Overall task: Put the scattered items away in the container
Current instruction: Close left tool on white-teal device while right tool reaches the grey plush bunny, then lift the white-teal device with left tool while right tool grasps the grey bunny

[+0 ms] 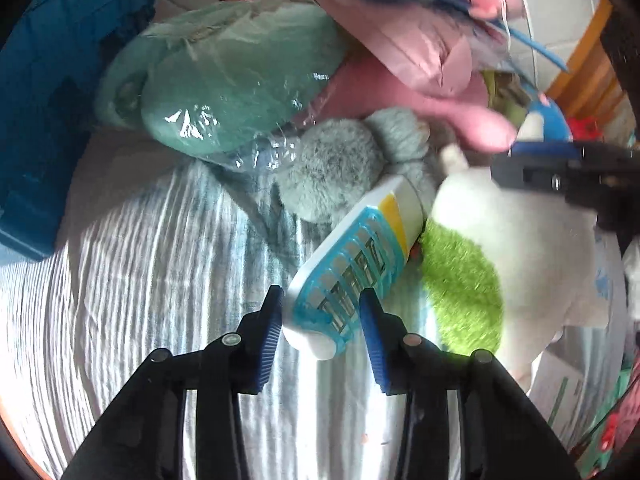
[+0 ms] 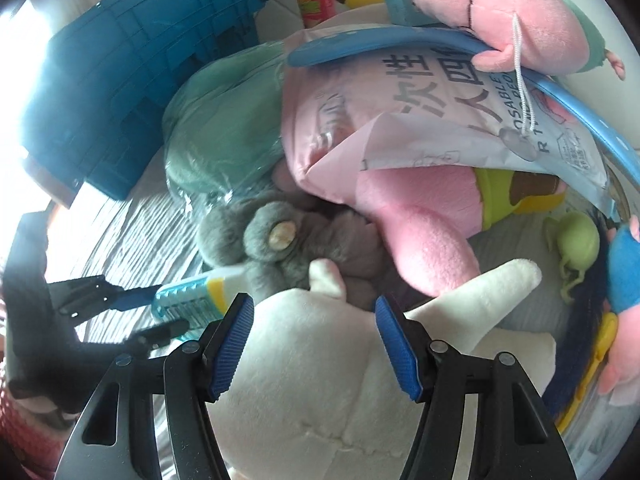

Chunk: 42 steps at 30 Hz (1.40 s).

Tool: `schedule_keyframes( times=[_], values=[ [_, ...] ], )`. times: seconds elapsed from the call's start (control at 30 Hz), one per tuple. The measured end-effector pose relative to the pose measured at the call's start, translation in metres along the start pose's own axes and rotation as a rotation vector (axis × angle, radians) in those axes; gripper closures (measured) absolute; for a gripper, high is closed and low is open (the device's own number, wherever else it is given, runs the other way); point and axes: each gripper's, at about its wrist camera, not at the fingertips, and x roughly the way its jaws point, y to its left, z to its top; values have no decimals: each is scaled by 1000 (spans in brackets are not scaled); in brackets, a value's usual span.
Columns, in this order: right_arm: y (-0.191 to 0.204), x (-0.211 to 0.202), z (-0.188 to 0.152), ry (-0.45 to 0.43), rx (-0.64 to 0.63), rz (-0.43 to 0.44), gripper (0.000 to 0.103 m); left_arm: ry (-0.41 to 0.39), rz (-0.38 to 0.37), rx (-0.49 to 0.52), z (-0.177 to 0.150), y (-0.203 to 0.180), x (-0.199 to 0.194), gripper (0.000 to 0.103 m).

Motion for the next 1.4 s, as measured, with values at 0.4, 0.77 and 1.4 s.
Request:
schedule_keyframes(
  times=[0.4, 0.77, 1.4],
  values=[
    [-3, -1, -11, -21, -6, 21, 39, 34, -81, 3, -10, -22, 18, 65],
    [14, 3, -5, -41, -32, 38, 50, -74, -40, -75, -9, -1, -38, 76],
    [93, 96, 38, 23, -181, -114, 13, -79, 63, -231, -23, 99, -20, 78]
  ],
)
